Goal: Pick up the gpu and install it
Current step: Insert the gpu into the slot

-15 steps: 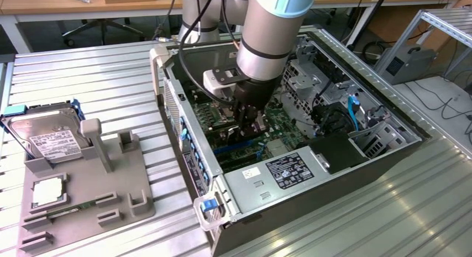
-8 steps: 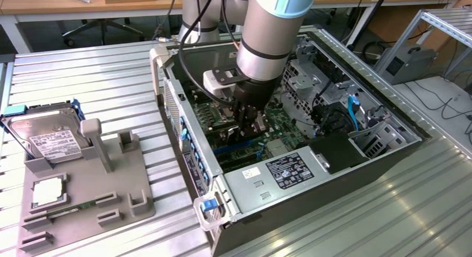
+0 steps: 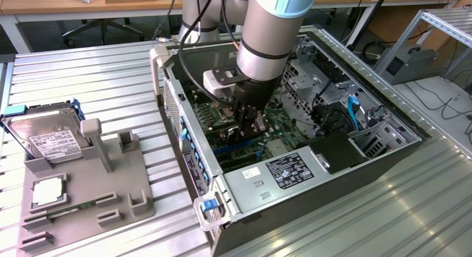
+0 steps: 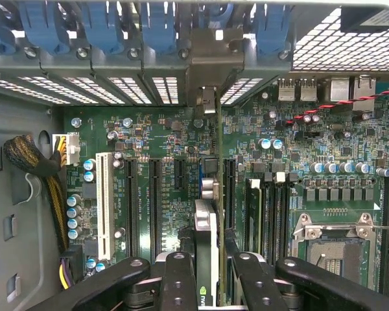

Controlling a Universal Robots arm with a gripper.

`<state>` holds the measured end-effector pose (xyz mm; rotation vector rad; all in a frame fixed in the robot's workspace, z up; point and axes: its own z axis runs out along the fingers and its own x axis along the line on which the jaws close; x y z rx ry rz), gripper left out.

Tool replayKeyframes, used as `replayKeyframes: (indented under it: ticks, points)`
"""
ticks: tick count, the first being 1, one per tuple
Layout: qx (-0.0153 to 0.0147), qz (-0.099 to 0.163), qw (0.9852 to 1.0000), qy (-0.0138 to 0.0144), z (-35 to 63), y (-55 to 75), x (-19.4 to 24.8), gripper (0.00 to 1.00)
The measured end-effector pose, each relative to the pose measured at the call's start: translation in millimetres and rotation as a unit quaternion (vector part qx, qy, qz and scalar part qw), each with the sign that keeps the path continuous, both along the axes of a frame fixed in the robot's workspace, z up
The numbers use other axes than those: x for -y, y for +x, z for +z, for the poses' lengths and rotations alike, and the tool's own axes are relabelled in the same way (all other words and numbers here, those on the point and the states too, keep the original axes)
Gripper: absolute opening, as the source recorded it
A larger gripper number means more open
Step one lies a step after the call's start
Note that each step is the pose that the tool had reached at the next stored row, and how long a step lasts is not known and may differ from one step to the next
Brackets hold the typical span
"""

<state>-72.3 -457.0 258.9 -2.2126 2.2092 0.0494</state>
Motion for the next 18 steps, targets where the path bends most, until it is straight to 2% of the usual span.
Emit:
replayKeyframes:
  ticks: [18]
  points:
    - [0.0000, 0.000, 1.0000, 0.0000, 0.0, 0.0, 0.0, 0.27]
